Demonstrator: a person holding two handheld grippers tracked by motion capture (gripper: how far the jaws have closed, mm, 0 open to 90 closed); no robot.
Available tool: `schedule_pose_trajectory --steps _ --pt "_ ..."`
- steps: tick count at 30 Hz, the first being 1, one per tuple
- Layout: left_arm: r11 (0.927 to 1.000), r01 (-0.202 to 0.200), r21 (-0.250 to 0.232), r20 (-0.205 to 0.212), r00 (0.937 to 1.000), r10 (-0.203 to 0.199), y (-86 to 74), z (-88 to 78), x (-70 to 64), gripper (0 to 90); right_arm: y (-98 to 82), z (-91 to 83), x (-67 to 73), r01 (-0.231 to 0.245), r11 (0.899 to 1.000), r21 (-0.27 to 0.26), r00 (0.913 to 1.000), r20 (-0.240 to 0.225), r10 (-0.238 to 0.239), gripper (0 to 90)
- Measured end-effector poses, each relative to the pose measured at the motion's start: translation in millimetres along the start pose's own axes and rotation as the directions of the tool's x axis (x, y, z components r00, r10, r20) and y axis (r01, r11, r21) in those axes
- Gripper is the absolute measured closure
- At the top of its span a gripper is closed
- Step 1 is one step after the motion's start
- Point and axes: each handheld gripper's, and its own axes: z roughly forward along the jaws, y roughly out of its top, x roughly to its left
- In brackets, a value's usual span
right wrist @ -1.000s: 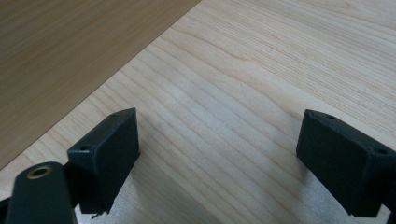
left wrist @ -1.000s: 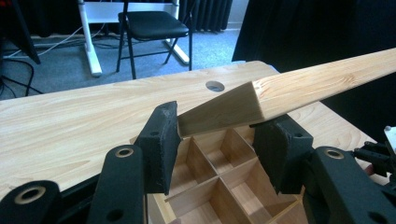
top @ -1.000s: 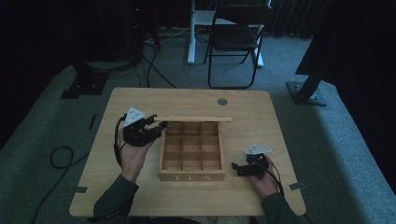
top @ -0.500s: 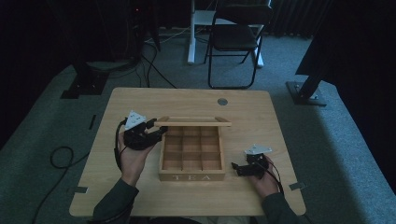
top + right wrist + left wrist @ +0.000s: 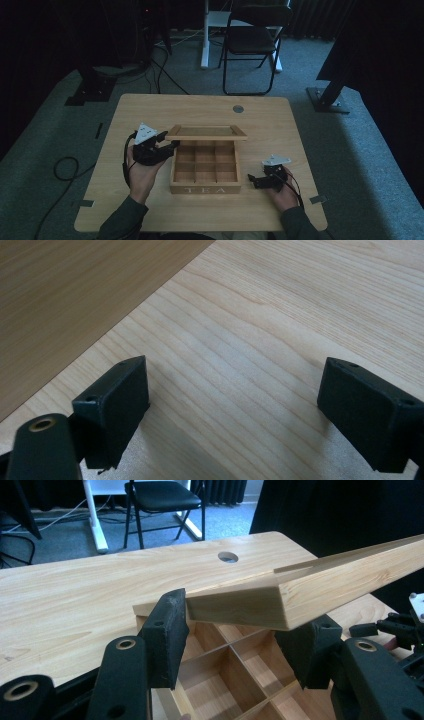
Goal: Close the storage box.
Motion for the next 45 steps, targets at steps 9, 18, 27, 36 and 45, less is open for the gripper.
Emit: schedule_pose_trajectory --steps 9,18,27,36,45 --pt "0.9999 -0.006 0.011 0.013 0.9999 0.006 -7.7 -1.8 -3.5 41.5 0.0 0.2 -0.1 0.002 1.0 -0.002 1.0 0.001 -0.002 12.8" --pt "0.9997 -0.003 0.024 0.025 0.9997 0.002 -14.0 -2.2 -5.1 38.0 0.0 0.2 -0.1 0.002 1.0 -0.002 1.0 0.0 -0.002 12.8" --pt "0.9996 -0.002 0.027 0.029 0.9996 0.001 -20.6 -3.1 -7.8 35.3 0.0 0.2 -0.1 0.002 1.0 -0.002 1.0 0.0 -0.002 12.8" --pt "0.9995 0.0 0.032 0.029 0.9996 -0.001 -26.8 -3.8 -10.4 33.3 0.0 0.2 -0.1 0.001 1.0 -0.002 1.0 0.0 -0.001 12.8" --pt "0.999 0.013 0.043 0.028 0.9995 -0.014 -31.7 -4.4 -11.8 33.1 0.0 0.1 -0.1 0.002 1.0 -0.001 1.0 0.0 -0.002 12.8"
